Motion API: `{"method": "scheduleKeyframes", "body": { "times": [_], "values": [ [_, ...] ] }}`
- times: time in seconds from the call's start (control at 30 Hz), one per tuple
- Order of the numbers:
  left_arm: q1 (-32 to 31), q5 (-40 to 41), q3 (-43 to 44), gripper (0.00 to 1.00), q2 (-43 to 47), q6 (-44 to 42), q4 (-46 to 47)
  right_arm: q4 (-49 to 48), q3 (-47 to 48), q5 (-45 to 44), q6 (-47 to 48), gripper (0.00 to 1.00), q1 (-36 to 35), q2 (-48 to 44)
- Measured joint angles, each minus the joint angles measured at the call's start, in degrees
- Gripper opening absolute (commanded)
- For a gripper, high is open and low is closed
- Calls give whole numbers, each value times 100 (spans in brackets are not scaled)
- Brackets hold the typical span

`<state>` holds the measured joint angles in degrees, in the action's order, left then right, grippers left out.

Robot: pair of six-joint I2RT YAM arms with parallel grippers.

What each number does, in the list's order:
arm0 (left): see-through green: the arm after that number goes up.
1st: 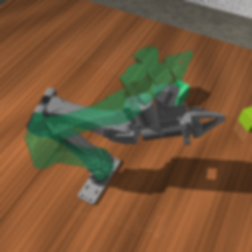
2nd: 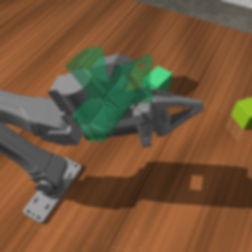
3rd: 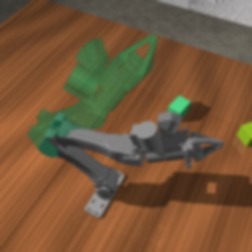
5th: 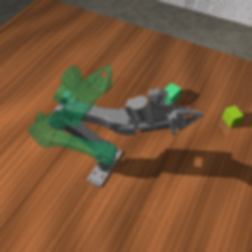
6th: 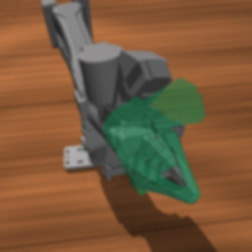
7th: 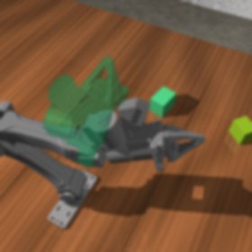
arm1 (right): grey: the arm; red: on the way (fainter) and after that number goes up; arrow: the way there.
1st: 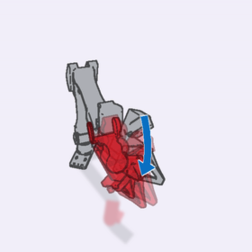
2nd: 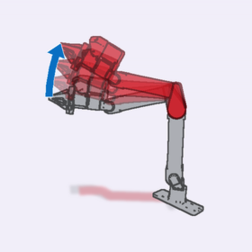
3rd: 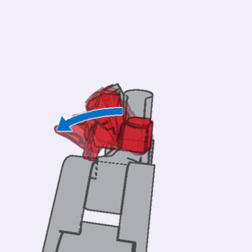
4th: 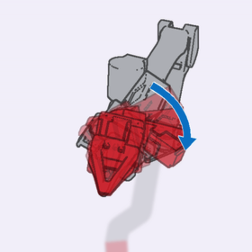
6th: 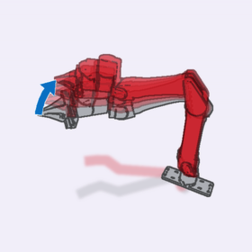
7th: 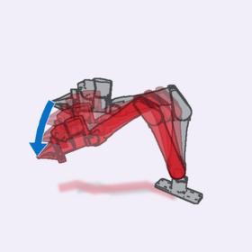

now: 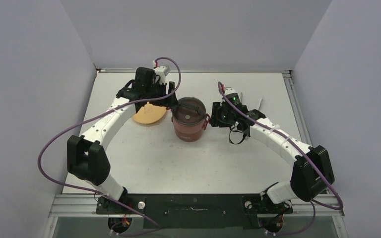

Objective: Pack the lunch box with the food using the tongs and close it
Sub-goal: Close the fastener on the packing box.

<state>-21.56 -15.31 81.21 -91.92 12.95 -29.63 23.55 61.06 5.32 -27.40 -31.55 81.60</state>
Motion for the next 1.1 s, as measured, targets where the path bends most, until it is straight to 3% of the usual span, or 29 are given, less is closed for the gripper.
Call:
{"method": "scheduleKeyframes", "body": {
  "times": [0.37, 0.83, 1.1],
  "values": [
    [-328, 643, 59, 63, -11, -291, -94, -186, 9, 103, 15, 39, 0, 199],
    [-435, 1040, -50, 72, 743, -258, -50, -26, 9, -254, 15, 43, 59, 131],
    [-1419, 1244, 275, 75, 750, -46, -210, 142, 9, -363, 103, 45, 310, -151]
  ]
}}
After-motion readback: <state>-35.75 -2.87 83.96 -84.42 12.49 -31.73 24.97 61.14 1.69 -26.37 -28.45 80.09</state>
